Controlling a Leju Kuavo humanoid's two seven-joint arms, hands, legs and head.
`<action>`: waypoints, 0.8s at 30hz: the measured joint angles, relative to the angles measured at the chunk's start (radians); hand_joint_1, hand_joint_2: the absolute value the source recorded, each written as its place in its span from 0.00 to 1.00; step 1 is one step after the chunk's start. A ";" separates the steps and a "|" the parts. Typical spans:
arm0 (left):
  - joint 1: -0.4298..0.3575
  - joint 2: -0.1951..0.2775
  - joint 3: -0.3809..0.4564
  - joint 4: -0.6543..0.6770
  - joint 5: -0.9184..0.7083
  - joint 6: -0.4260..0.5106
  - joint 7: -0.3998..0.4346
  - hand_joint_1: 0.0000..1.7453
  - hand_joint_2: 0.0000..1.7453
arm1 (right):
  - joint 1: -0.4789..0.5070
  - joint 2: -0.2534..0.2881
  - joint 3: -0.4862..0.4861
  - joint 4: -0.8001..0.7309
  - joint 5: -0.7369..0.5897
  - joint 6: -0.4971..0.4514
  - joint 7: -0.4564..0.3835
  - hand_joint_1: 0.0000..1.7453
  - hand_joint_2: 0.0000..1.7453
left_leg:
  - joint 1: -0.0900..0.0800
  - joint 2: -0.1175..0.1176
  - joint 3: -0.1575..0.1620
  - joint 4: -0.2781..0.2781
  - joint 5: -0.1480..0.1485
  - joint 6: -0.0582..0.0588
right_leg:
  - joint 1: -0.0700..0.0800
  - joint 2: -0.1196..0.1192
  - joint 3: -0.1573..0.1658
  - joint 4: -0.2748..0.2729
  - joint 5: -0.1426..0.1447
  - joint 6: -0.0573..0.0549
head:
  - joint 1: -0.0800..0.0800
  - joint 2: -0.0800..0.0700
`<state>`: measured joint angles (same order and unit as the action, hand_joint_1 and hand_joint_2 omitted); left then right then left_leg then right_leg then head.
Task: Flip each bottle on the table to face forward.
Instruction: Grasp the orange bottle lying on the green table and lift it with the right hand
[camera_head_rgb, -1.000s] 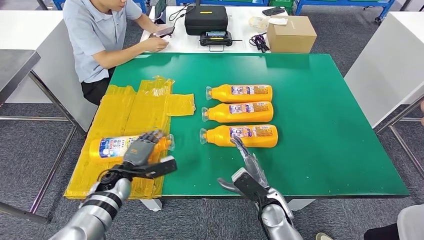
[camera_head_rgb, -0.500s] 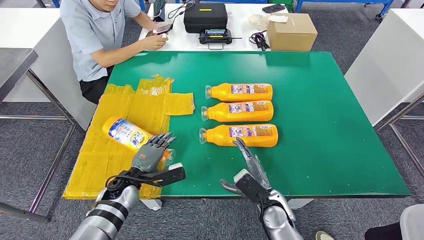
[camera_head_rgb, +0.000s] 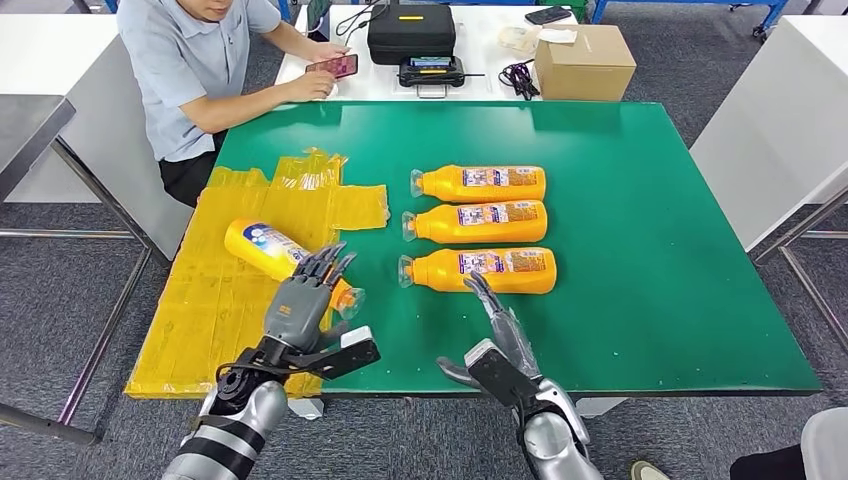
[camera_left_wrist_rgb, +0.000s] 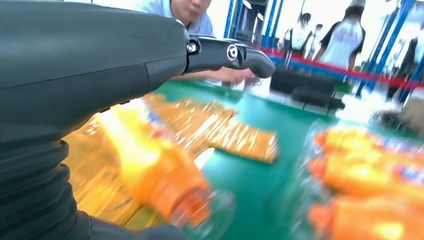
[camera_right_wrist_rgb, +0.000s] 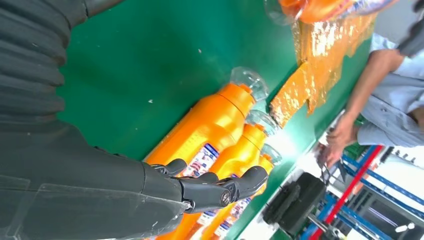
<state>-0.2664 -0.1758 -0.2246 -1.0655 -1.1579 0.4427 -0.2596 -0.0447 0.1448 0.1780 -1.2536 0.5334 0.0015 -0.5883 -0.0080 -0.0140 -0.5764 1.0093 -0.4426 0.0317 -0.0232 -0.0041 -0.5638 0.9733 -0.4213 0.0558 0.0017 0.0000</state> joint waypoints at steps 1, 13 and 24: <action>0.006 -0.006 -0.001 -0.019 0.005 0.005 -0.002 0.00 1.00 | 0.002 0.002 0.000 -0.006 0.002 -0.004 -0.001 0.00 1.00 | 0.000 0.000 0.000 0.000 0.000 0.000 | 0.000 0.000 0.000 0.000 0.000 0.000 | 0.000 0.000; 0.048 -0.046 -0.011 -0.183 0.031 0.012 -0.011 0.00 1.00 | 0.027 0.031 -0.005 -0.099 0.068 -0.107 -0.021 0.00 1.00 | 0.000 0.000 0.000 0.000 0.000 0.000 | 0.000 0.000 -0.001 0.000 0.000 0.000 | 0.000 0.000; 0.054 -0.078 -0.056 -0.240 0.105 -0.050 -0.040 0.00 1.00 | 0.047 0.030 -0.014 -0.225 0.379 -0.421 -0.021 0.00 1.00 | 0.000 0.000 -0.001 0.000 0.000 0.000 | 0.000 0.000 -0.001 0.000 0.000 0.000 | 0.000 0.000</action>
<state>-0.2123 -0.2536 -0.2807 -1.3055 -1.0534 0.3924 -0.2994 0.0022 0.1747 0.1642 -1.4786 0.9128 -0.4199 -0.6093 -0.0084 -0.0138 -0.5775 1.0094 -0.4427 0.0317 -0.0234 -0.0041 -0.5648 0.9731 -0.4213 0.0558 0.0017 0.0000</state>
